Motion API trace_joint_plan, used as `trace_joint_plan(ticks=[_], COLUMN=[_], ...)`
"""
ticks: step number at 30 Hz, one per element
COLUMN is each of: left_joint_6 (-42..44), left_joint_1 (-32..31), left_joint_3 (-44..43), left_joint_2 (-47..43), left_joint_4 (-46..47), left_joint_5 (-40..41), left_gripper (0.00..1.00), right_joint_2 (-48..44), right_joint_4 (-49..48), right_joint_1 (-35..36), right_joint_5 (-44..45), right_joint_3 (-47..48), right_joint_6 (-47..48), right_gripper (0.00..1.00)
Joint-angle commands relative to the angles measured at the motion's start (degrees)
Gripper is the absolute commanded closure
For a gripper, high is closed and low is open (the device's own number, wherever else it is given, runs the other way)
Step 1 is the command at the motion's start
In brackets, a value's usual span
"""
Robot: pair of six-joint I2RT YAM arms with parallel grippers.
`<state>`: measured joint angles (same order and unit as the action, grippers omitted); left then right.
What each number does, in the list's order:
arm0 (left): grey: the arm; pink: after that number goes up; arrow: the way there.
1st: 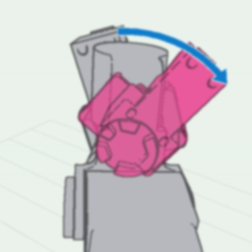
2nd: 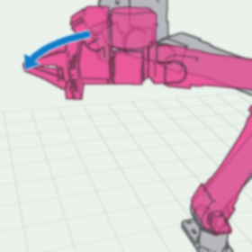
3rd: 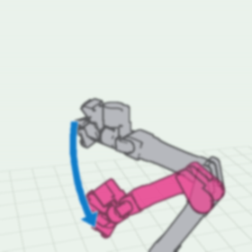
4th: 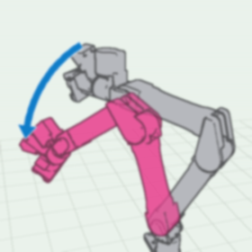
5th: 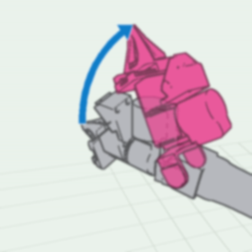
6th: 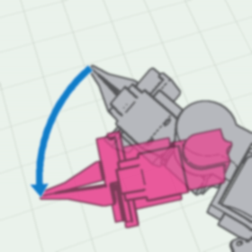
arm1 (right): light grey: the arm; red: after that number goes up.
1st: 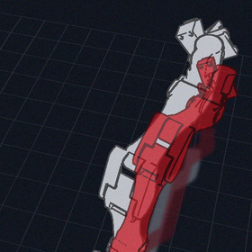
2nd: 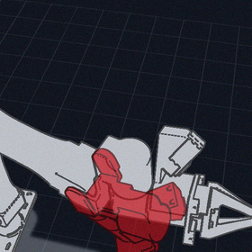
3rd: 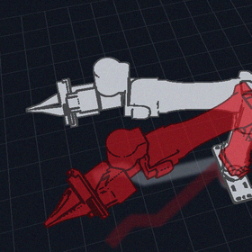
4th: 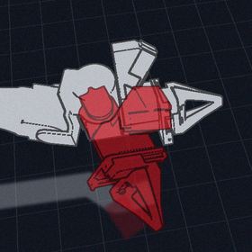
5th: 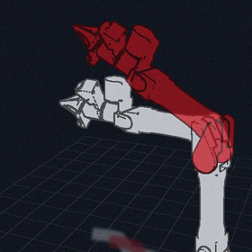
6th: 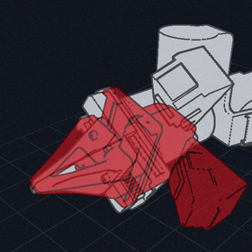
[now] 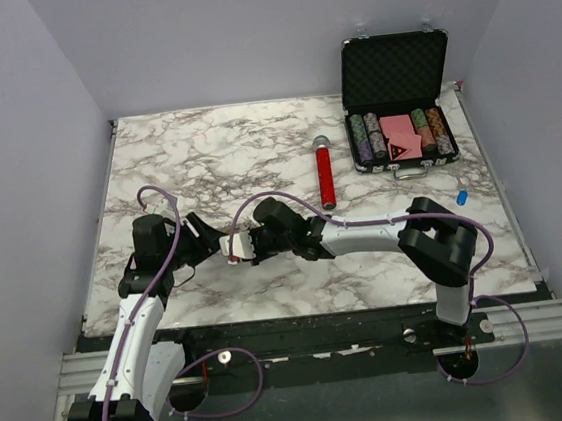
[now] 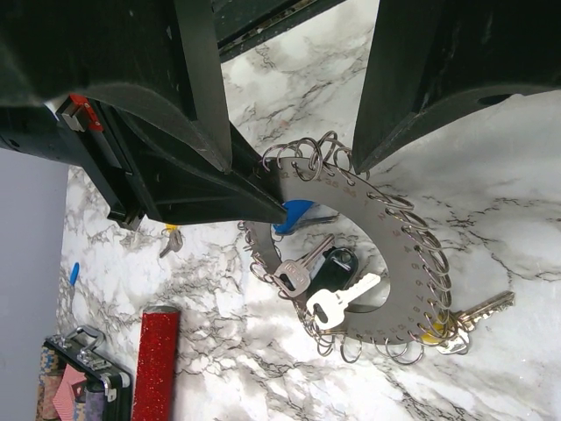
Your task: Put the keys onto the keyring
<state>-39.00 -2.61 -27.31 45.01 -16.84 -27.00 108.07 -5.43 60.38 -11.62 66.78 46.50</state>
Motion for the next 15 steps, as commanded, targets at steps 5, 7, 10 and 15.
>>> trace_joint_plan(ticks=[5,7,10,15], left_joint_6=[0.0,-0.1,-0.4,-0.6], left_joint_1=[0.4,0.3,0.3,0.4], left_joint_3=[0.0,0.0,0.2,0.3], left_joint_2=[-0.5,-0.5,-0.5,-0.5], left_joint_4=[1.2,1.3,1.5,1.8], left_joint_5=[-1.6,-1.8,-1.9,-2.2], left_gripper=[0.35,0.35,0.35,0.35], right_joint_2=[-0.9,-0.8,-0.8,-0.8], right_joint_4=[2.2,2.2,2.2,2.3], right_joint_1=[0.3,0.2,0.3,0.2], right_joint_5=[-2.1,-2.1,-2.1,-2.1], right_joint_3=[-0.6,-0.5,-0.5,-0.4], right_joint_6=[-1.8,-1.9,-1.9,-1.9], right_gripper=[0.79,0.79,0.79,0.79])
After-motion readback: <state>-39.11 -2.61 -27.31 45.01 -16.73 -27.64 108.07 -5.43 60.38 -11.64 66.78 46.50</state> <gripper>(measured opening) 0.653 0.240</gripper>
